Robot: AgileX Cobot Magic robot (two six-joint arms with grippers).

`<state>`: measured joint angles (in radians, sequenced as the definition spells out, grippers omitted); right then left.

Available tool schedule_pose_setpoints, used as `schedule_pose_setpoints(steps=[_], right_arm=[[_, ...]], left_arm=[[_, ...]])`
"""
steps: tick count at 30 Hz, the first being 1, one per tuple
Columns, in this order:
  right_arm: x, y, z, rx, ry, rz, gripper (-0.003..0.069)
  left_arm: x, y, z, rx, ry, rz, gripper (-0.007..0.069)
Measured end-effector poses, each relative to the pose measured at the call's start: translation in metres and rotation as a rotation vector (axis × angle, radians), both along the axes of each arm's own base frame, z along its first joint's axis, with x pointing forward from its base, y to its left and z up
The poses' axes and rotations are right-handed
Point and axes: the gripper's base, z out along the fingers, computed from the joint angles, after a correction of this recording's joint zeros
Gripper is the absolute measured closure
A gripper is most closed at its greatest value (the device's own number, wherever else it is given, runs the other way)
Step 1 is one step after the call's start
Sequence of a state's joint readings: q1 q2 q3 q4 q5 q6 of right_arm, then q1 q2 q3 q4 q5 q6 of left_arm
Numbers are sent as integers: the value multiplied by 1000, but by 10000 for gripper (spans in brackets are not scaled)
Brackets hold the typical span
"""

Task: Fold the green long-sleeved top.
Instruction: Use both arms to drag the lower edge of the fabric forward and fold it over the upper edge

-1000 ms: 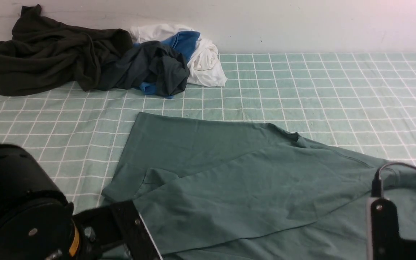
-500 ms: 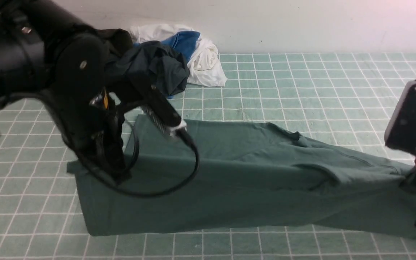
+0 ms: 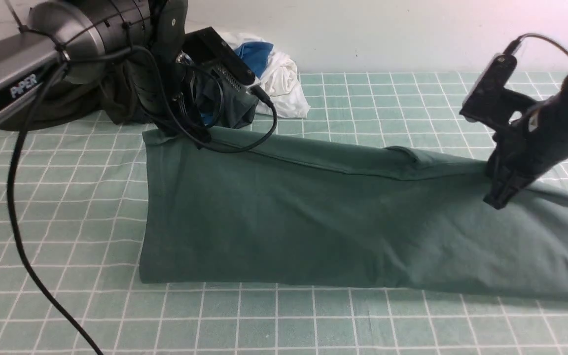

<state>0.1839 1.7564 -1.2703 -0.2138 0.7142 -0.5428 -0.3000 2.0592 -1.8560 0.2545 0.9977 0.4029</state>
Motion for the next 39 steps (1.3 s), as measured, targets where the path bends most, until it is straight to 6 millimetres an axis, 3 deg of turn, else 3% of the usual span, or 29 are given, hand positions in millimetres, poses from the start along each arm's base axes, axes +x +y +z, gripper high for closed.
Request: schedule_pose_setpoints(steps=[4, 5, 9, 11, 15, 17, 20, 21, 22, 24, 29, 31, 34, 39], right_arm=[[24, 4, -24, 23, 14, -44, 583], [25, 4, -26, 25, 18, -52, 578], [36, 3, -29, 83, -10, -187, 433], [40, 1, -21, 128, -43, -288, 365], [38, 1, -6, 210, -29, -459, 306], [35, 4, -4, 233, -6, -489, 300], [26, 24, -10, 296, 89, -488, 298], [20, 43, -19, 342, 157, -439, 298], [20, 45, -21, 346, 165, -433, 298], [19, 69, -36, 396, 209, -363, 298], [38, 87, -73, 477, 135, -336, 298], [51, 82, -84, 530, 83, -400, 298], [66, 73, -84, 587, 28, -471, 298], [92, 38, -45, 633, -28, -593, 298]], left_arm=[[25, 10, -32, -15, -38, 16, 575], [25, 11, -32, -16, -42, 17, 572], [37, 23, -52, -17, -45, 39, 466], [38, 27, -53, -31, -44, 70, 388], [38, 27, -44, -92, -36, 164, 279], [36, 27, -41, -114, -16, 202, 263], [32, 23, -33, -140, 20, 242, 251], [29, 20, -29, -145, 41, 251, 262], [28, 20, -28, -147, 47, 252, 267], [25, 15, -26, -148, 63, 248, 306], [17, 11, -28, -125, 136, 255, 424], [13, 11, -28, -107, 180, 265, 488], [10, 12, -29, -96, 210, 274, 545], [4, 8, -16, -154, 221, 260, 620]])
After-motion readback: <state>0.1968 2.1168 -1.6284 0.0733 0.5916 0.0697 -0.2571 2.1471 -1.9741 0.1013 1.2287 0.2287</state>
